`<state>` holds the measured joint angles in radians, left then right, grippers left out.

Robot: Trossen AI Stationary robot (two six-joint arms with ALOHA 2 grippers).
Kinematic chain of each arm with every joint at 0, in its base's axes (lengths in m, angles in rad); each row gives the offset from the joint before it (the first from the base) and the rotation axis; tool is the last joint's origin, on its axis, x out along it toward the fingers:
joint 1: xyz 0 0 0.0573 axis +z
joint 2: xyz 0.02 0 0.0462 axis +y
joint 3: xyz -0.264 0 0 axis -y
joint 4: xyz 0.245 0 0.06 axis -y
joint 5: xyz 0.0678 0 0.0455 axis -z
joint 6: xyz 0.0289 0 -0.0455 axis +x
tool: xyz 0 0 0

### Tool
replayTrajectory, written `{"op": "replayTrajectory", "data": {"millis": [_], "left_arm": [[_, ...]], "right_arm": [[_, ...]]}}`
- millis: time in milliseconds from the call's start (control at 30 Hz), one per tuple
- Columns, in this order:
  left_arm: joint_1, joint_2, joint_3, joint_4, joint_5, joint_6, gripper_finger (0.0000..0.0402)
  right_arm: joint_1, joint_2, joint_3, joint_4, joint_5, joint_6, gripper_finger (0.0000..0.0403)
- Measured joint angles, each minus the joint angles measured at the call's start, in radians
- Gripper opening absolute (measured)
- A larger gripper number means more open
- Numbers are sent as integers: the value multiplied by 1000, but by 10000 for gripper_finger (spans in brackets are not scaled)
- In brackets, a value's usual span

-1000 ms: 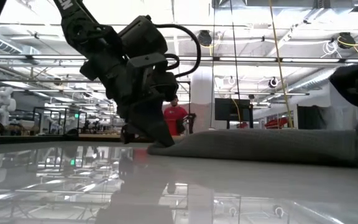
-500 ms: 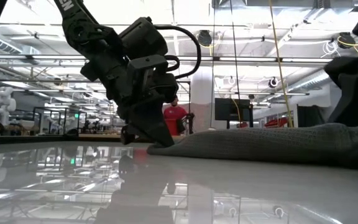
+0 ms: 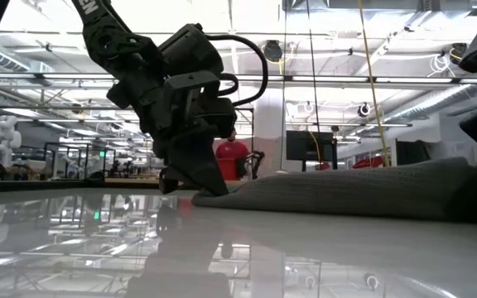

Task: Roll towel
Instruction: Roll the dark gray towel

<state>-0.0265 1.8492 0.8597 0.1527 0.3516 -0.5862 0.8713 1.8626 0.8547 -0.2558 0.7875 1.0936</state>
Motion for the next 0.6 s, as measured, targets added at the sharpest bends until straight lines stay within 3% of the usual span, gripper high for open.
{"op": "replayTrajectory", "data": {"millis": [233,600], "left_arm": [[0,0,0,20,60,25,16],[0,0,0,58,62,98,19]], "right_arm": [[0,-11,3,8,-82,187,3],[4,-51,0,-11,-136,302,1]]}}
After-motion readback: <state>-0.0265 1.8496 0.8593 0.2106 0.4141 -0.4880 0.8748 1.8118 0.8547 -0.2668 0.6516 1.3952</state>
